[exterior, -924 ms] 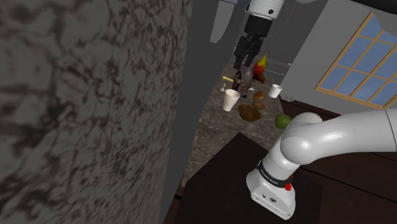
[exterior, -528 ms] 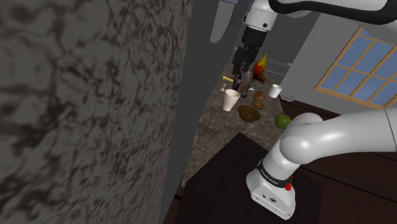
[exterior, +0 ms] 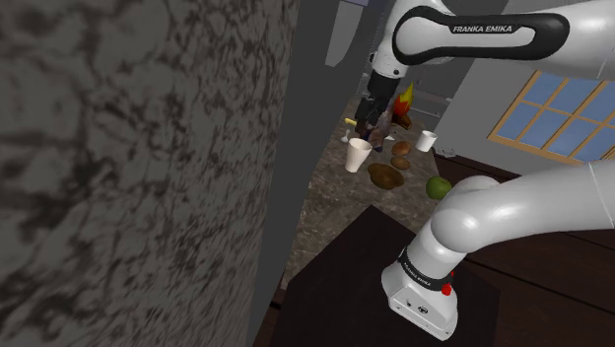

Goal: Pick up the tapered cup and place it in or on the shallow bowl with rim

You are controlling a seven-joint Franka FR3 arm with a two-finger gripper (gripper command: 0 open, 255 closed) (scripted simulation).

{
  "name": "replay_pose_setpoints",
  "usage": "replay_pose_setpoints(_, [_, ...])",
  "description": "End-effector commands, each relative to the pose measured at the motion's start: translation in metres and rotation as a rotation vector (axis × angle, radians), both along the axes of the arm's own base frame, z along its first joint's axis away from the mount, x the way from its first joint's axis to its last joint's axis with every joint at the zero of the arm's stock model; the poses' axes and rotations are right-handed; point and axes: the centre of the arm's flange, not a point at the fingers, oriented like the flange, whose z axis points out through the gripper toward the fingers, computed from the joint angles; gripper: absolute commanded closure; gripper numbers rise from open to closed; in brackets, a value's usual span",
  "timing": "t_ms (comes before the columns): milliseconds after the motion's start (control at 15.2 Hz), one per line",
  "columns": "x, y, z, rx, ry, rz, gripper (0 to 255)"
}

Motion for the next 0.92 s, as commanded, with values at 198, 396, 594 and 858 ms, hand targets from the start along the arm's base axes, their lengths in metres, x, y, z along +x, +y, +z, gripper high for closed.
replay_pose_setpoints(198, [0.017, -0.043, -0.042, -0.029, -0.016, 0.006, 0])
replay_pose_setpoints(396, [0.027, -0.069, -0.067, -0.046, -0.024, 0.009, 0])
replay_pose_setpoints(594, [0.038, -0.095, -0.091, -0.063, -0.032, 0.012, 0])
replay_pose_setpoints(858, [0.053, -0.131, -0.123, -0.085, -0.042, 0.016, 0])
